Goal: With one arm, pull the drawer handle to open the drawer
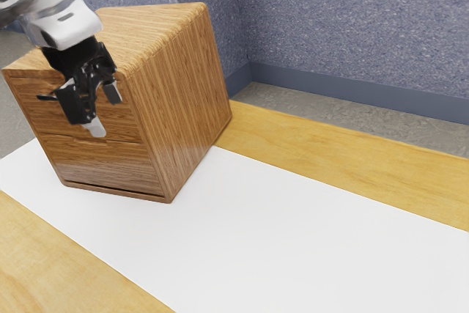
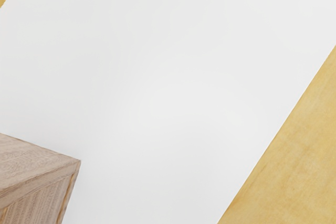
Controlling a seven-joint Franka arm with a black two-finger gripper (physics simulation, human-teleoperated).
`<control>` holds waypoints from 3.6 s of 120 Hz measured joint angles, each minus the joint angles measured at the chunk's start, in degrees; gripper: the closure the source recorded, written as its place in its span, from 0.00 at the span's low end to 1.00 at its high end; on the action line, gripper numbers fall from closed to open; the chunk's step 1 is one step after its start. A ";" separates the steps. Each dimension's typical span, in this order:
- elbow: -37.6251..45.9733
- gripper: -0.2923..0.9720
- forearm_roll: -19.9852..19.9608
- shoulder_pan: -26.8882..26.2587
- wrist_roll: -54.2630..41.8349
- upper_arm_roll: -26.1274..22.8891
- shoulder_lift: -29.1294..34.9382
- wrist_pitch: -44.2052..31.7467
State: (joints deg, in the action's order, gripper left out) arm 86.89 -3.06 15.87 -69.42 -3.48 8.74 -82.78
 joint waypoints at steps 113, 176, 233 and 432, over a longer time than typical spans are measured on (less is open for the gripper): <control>3.29 0.23 0.72 16.78 -29.54 1.16 -2.93 -3.73; 1.54 0.23 0.85 18.06 -33.76 2.76 -4.18 -3.98; 5.24 0.23 -1.59 16.58 -33.88 5.60 -1.20 -14.78; 10.09 0.24 -3.00 17.01 -34.43 6.42 -1.99 -24.43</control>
State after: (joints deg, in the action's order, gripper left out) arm 96.98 -6.06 32.87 -103.85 2.94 6.74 -107.20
